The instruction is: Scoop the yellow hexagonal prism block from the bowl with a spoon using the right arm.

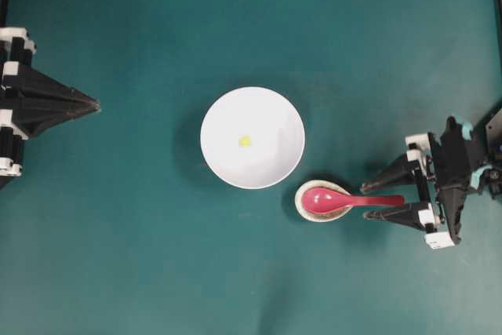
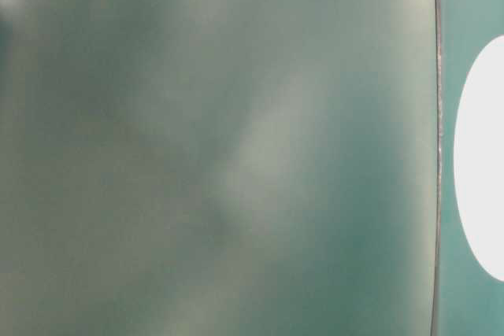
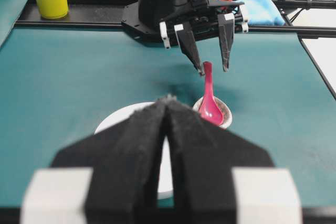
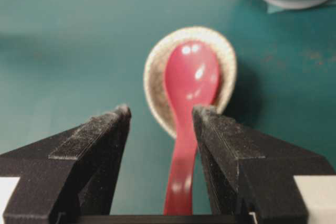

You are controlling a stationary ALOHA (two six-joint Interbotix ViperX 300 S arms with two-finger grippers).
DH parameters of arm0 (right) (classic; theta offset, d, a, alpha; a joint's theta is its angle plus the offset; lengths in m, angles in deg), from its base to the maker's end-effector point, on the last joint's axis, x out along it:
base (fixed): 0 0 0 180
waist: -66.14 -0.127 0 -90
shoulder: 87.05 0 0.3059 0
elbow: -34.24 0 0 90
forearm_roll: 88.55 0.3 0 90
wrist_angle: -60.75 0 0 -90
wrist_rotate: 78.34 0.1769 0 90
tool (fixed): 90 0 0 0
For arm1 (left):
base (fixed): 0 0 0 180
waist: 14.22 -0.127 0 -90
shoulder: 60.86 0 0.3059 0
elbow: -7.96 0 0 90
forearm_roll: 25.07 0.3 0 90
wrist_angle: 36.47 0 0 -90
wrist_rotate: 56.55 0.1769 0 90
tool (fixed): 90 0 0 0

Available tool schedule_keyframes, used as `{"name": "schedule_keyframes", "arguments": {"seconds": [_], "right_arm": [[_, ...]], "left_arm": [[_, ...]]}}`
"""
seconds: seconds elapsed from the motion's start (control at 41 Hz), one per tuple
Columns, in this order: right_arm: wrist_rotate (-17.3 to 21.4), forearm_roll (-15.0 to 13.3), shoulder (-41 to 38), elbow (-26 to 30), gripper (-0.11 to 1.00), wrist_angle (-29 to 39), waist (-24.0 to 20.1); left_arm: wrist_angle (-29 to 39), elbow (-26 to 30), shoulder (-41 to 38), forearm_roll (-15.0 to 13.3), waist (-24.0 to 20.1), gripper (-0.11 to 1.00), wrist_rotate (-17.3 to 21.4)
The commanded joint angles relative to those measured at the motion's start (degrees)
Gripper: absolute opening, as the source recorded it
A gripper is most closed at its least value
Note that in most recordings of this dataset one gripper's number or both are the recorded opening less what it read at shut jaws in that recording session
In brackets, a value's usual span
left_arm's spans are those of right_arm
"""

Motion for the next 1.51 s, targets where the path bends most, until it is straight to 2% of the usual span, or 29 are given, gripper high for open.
{"name": "schedule_keyframes", "arguments": {"seconds": [0.0, 0.268, 0.561, 0.975, 1.487], "right_arm": [[-0.09, 0.26, -1.41, 0.35, 0.56, -2.11, -0.53], [-0.35, 1.23, -6.24, -0.18, 0.55, -7.91, -0.53], [-0.70, 1.76, -9.67, 0.53, 0.52, -8.26, -0.53], [-2.99, 1.67, -9.84, 0.88, 0.51, -8.17, -0.53], [-3.87, 1.67, -9.84, 0.88, 0.51, -7.91, -0.53]], "left_arm": [[-0.26, 1.49, -0.26, 0.09, -0.09, 0.01, -0.18], [-0.26, 1.49, -0.26, 0.09, -0.09, 0.01, -0.18], [-0.26, 1.49, -0.26, 0.09, -0.09, 0.01, -0.18], [0.44, 1.58, -0.26, 0.09, -0.09, 0.01, -0.09], [0.53, 1.58, -0.26, 0.09, -0.09, 0.01, -0.09]]}}
